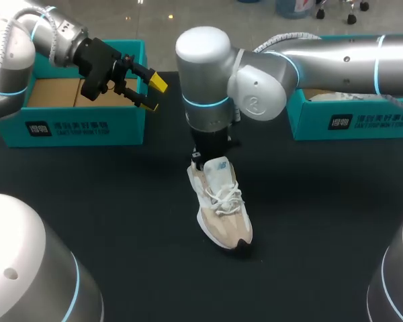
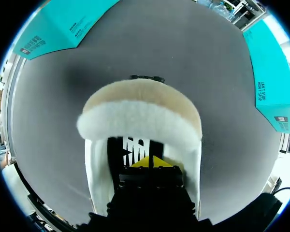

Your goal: Take the shoe out of the shoebox, open the shoe tongue, remove and reinsert the insole, then place the shoe into the shoebox

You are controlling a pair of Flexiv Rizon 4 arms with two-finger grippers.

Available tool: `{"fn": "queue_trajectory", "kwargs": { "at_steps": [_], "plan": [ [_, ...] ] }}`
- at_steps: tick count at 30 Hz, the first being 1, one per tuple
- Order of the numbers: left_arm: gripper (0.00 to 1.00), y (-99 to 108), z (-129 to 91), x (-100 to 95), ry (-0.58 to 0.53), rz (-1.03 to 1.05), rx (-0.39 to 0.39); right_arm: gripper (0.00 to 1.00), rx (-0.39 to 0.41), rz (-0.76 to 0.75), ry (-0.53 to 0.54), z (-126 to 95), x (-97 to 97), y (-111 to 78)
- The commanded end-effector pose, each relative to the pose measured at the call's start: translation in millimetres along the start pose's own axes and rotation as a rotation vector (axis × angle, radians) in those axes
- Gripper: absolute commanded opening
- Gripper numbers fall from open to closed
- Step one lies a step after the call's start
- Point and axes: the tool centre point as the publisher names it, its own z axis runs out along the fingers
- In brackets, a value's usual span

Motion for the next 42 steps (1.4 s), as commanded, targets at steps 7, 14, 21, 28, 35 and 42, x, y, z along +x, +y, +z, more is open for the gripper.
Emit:
{"fn": "queue_trajectory", "kwargs": {
  "at_steps": [7,14,21,28,35,42],
  "plan": [
    [1.00,0,0,0.0,0.002,0.001,0.001,0.00,0.085,-0.013,0.034,-37,-4.2,-11.2],
    [1.00,0,0,0.0,0.002,0.001,0.001,0.00,0.174,-0.046,0.053,-44,-1.9,-17.7],
    [1.00,0,0,0.0,0.002,0.001,0.001,0.08,0.243,-0.054,0.076,-42,-2.3,-22.6],
    [1.00,0,0,0.0,0.002,0.001,0.001,0.37,0.262,-0.055,0.074,-43,-2.8,-25.9],
    [1.00,0,0,0.0,0.002,0.001,0.001,0.77,0.269,-0.055,0.073,-46,-3.3,-27.8],
    [1.00,0,0,0.0,0.002,0.001,0.001,1.00,0.276,-0.060,0.074,-50,-1.2,-28.2]
  ]
}}
